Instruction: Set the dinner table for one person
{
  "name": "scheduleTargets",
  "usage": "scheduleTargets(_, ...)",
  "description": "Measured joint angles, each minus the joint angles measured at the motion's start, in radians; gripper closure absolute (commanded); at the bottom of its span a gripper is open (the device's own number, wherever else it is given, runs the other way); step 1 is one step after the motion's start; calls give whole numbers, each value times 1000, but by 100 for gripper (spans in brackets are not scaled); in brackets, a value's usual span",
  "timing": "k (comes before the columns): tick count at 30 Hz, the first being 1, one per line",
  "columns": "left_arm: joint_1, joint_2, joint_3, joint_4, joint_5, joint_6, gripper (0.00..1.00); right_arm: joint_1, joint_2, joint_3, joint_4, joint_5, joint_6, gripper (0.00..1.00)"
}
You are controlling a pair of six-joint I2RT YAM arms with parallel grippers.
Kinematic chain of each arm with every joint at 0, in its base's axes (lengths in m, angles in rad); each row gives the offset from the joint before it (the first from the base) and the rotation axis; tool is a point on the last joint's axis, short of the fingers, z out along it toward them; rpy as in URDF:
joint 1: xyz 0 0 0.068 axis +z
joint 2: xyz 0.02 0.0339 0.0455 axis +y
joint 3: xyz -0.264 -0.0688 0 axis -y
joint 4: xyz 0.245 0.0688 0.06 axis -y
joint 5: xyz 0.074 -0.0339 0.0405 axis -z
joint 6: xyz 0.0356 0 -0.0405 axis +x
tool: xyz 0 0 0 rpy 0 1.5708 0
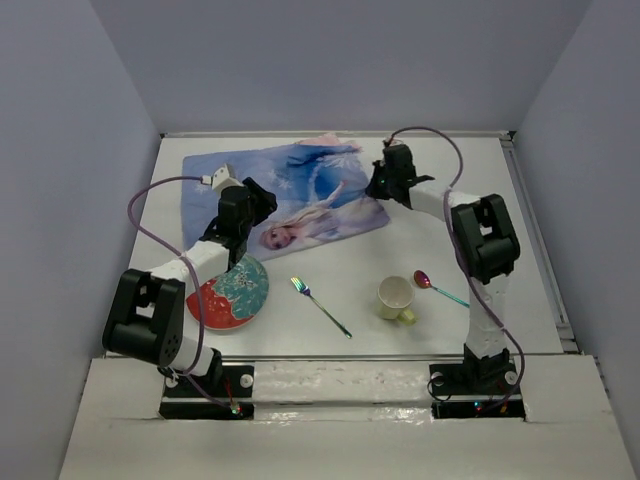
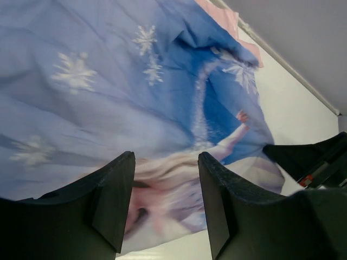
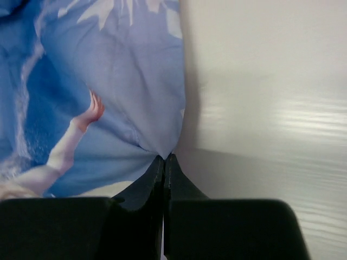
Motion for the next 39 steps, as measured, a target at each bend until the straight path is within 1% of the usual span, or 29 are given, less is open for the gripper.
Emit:
scheduleTargets(2,-2,32,27,23,18,1,39,-98,-31,-11,3,47,30,100)
scheduleTargets(3,-2,34,30,25,21,1,40,-116,-39,-15,4,57,36,100)
scheduleTargets(4,-6,36,30,36,22,1,40,-175,-71,-39,15,82,44,100)
scheduleTargets(6,-9,36,29,44,21,1,39,-241,-117,-83,36,109,57,100)
scheduleTargets(8,-18,34,13,62,18,1,40,-289,-158,-131,52,141,65,93)
scheduleTargets(11,-34,17,-36,73,3,3,42,-302,-190,-198,76,159,73,72)
scheduleTargets(12,-52,5,-63,68,-11,6,43,-296,-191,-216,80,160,74,59)
scheduleTargets(13,-68,-5,-78,62,-21,8,43,-288,-191,-232,82,163,75,42)
scheduleTargets(14,-90,-19,-97,50,-31,10,44,-281,-191,-252,82,162,78,35)
scheduleTargets(15,-113,-31,-110,40,-40,13,45,-277,-191,-267,80,166,82,33)
scheduleTargets(17,-151,-53,-126,20,-71,16,46,-264,-209,-304,75,168,73,25)
scheduleTargets(19,-190,-77,-145,-2,-105,17,46,-262,-241,-325,72,171,66,24)
scheduleTargets(22,-200,-72,-142,-36,-153,20,46,-262,-335,-359,70,179,57,25)
scheduleTargets(26,-192,3,-84,-102,-218,28,48,-262,-510,-426,83,200,38,27)
scheduleTargets(30,-164,69,-28,-138,-231,27,48,-263,-648,-516,107,187,37,28)
scheduleTargets(36,-117,150,48,-191,-242,28,49,-263,-700,-637,108,120,49,26)
scheduleTargets(37,-114,162,56,-199,-245,27,49,-264,-701,-654,107,114,50,19)
scheduleTargets(39,-113,171,61,-224,-247,27,48,-268,-701,-675,102,104,51,18)
